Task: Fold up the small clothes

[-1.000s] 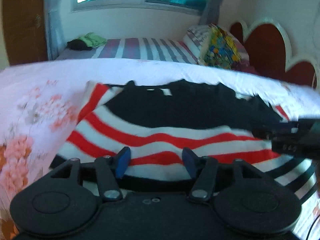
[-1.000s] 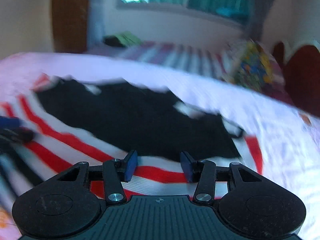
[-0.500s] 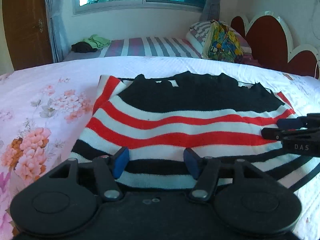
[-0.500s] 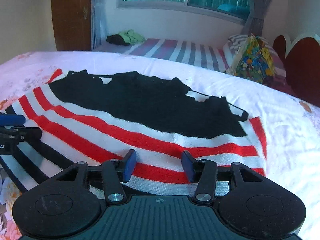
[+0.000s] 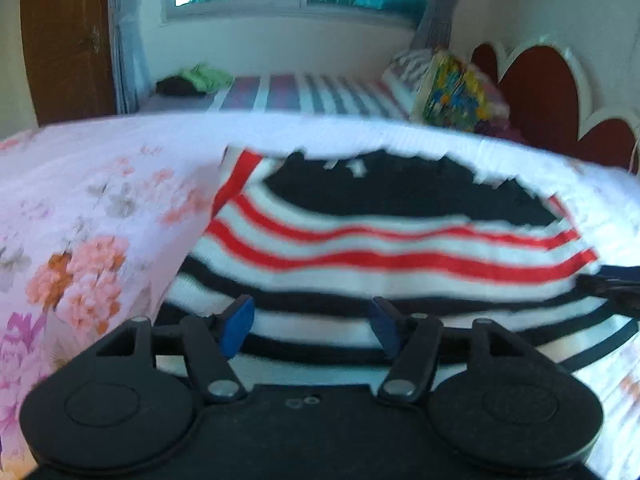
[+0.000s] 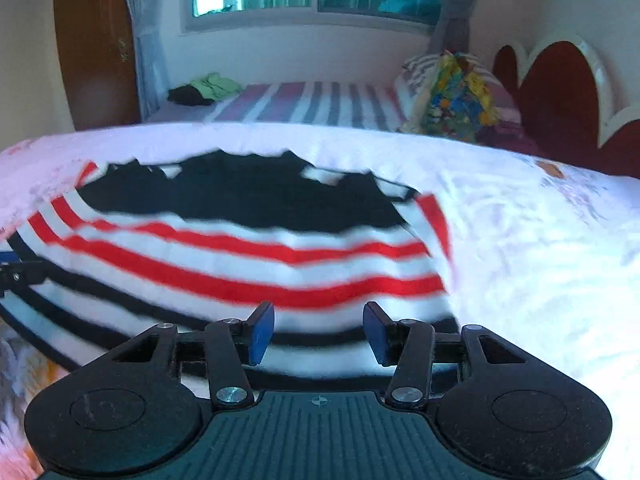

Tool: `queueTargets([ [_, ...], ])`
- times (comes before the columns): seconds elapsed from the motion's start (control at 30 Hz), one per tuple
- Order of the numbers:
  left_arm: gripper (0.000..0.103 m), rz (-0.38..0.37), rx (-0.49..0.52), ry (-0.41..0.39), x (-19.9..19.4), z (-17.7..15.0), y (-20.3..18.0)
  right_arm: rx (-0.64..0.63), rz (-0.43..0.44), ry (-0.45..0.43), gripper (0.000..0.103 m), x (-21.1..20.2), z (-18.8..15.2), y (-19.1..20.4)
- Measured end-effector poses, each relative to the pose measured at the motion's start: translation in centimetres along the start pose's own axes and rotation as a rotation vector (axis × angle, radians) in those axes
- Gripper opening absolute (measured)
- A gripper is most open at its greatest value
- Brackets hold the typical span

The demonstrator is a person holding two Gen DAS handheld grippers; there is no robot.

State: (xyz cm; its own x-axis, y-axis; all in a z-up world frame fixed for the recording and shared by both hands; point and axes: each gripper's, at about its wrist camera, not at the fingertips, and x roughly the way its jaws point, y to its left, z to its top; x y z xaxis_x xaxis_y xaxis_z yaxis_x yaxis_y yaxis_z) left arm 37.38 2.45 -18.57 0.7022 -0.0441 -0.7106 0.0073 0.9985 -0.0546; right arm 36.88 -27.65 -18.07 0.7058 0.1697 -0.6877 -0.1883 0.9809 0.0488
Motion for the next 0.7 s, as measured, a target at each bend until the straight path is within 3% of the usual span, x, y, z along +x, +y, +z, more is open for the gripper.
queueTargets([
  [0.07, 0.062, 0.011, -0.004, 0.003, 0.4, -0.6, 0.6, 0.008, -0.023, 0.058, 0.049, 1.0, -1.2, -1.2],
  [0.13, 0.062, 0.014, -0.001, 0.011, 0.0, -0.6, 0.6, 0.068, -0.008, 0.053, 0.049, 0.7, -1.5, -2.2],
  [0.2, 0.062, -0.001, -0.034, 0.017, -0.6, -0.5, 0.8, 0.066, -0.024, 0.052, 0.049, 0.0, -1.0, -1.7],
  [0.37, 0.065, -0.017, -0.043, 0.029, -1.1, -0.4, 0.3, 0.070, 0.039, 0.022, 0.049, -1.5, -0.7, 0.0],
  [0.57, 0.066, 0.007, -0.033, 0.045, 0.0, -0.9, -0.1, 0.049, 0.000, 0.062, 0.049, 0.1, -1.8, 1.3],
  [0.7, 0.066, -0.015, -0.053, 0.044, -0.7, -0.5, 0.0, 0.076, 0.038, 0.052, 0.049, -0.7, -1.3, 1.2],
])
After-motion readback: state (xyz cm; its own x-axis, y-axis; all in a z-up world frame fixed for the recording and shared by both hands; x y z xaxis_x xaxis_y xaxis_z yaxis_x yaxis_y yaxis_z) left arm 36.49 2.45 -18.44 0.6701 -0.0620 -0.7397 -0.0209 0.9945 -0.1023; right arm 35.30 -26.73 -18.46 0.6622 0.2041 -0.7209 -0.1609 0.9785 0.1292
